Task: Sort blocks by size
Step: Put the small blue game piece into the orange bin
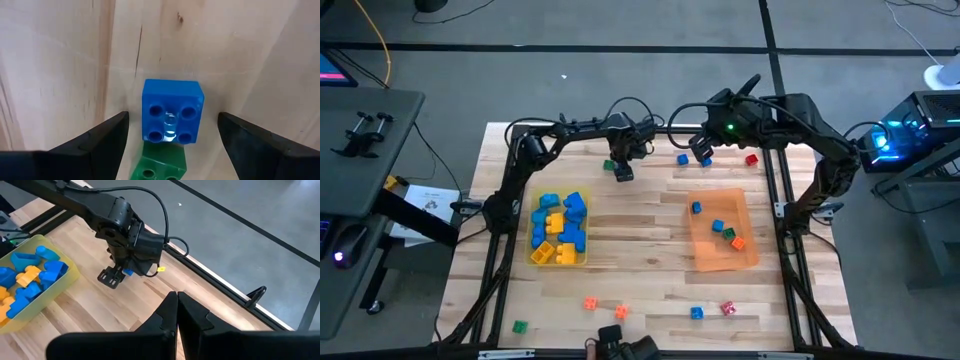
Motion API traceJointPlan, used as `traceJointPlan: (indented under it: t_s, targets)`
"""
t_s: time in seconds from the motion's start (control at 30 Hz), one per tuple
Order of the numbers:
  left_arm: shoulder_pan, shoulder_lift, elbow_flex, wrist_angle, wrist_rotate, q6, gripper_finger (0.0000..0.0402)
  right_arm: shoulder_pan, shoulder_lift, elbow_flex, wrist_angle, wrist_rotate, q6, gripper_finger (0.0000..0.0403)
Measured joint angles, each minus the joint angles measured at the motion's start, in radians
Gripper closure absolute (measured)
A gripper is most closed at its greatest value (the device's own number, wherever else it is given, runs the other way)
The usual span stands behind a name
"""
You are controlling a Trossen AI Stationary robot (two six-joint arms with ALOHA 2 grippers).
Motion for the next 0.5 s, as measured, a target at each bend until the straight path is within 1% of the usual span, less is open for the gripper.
traceJointPlan:
  t_s: [0.2,0.3,0.4,0.5]
  targets:
    - [0.000,0.000,0.000,0.019,0.002,0.002,0.0109,0.000,0.000,0.000,0.000,-0.006,0.000,0.0402]
    - [-0.001,0.000,0.000,0.022,0.003,-0.001,0.0122,0.000,0.000,0.000,0.000,-0.006,-0.008,0.0402]
    - [-0.006,0.000,0.000,0.023,0.003,0.001,0.0153,0.000,0.000,0.000,0.000,-0.006,-0.009,0.0402]
    - [-0.009,0.000,0.000,0.026,0.003,0.005,0.0199,0.000,0.000,0.000,0.000,-0.006,-0.010,0.0402]
